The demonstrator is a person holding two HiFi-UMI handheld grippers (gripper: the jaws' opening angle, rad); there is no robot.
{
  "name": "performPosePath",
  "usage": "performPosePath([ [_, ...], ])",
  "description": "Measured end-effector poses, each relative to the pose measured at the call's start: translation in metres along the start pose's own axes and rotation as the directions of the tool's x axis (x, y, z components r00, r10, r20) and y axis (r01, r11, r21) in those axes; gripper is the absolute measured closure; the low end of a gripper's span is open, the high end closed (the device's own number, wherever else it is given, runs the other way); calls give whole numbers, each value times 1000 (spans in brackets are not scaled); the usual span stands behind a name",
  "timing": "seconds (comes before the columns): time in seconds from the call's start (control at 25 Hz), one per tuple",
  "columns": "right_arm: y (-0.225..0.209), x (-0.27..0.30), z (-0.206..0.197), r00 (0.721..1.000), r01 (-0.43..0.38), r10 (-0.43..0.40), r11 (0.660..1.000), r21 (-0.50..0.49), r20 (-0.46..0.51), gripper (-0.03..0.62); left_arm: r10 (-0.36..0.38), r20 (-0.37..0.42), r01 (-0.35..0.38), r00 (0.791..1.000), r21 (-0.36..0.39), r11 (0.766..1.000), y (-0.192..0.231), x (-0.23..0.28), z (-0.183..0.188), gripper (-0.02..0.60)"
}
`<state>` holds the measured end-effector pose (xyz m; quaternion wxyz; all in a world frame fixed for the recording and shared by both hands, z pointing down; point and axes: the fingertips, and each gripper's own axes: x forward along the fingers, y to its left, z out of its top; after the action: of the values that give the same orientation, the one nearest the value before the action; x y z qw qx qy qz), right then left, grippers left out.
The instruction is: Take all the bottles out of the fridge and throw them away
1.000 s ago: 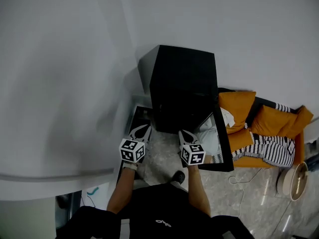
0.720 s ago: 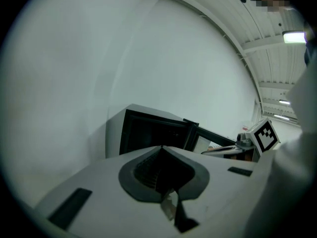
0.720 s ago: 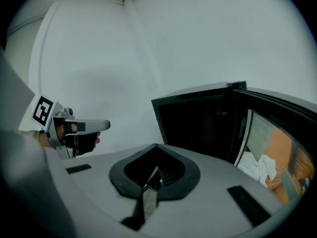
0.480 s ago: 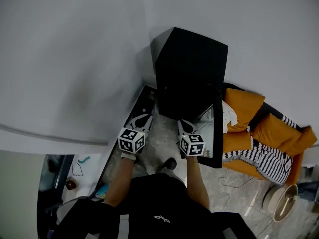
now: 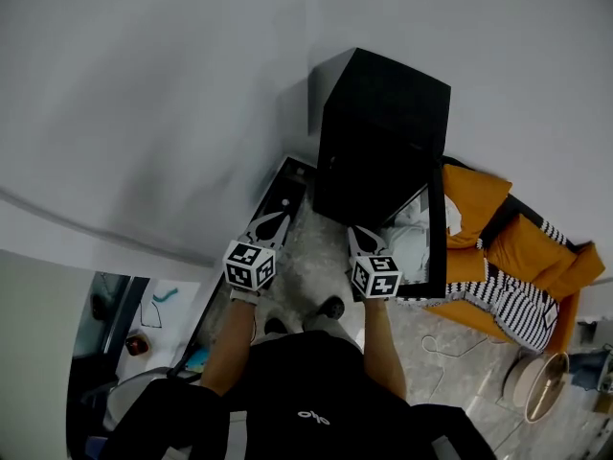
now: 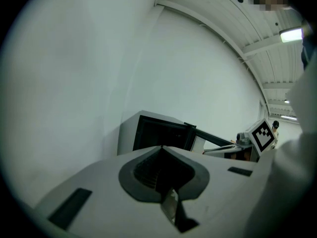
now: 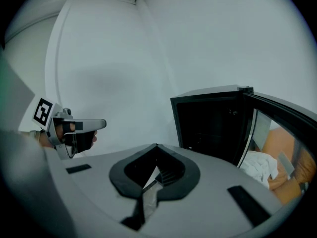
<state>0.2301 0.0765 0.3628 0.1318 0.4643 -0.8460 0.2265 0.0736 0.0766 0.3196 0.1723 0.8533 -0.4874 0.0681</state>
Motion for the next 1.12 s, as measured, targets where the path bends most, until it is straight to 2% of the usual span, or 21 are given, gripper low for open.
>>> performPosePath([
  [0.28,77,-23,-23,1000,11,-10,1000,-27,12,585,24,26,-23,999,-11,1000,26,-91,-15,578],
  [0.52,126,-37,-43,1000,5,-5,999,-42,13,585,38,47,-37,998,-28,999,42,-143,-27,578],
  [0.92,156,-55,-63,999,8,-6,997,-71,38,586,42,71,-40,997,-36,999,41,-183,-50,578],
  [1.12,160,-58,-70,999,1,2,997,-77,39,586,41,61,-40,997,-14,999,35,-191,-58,578],
])
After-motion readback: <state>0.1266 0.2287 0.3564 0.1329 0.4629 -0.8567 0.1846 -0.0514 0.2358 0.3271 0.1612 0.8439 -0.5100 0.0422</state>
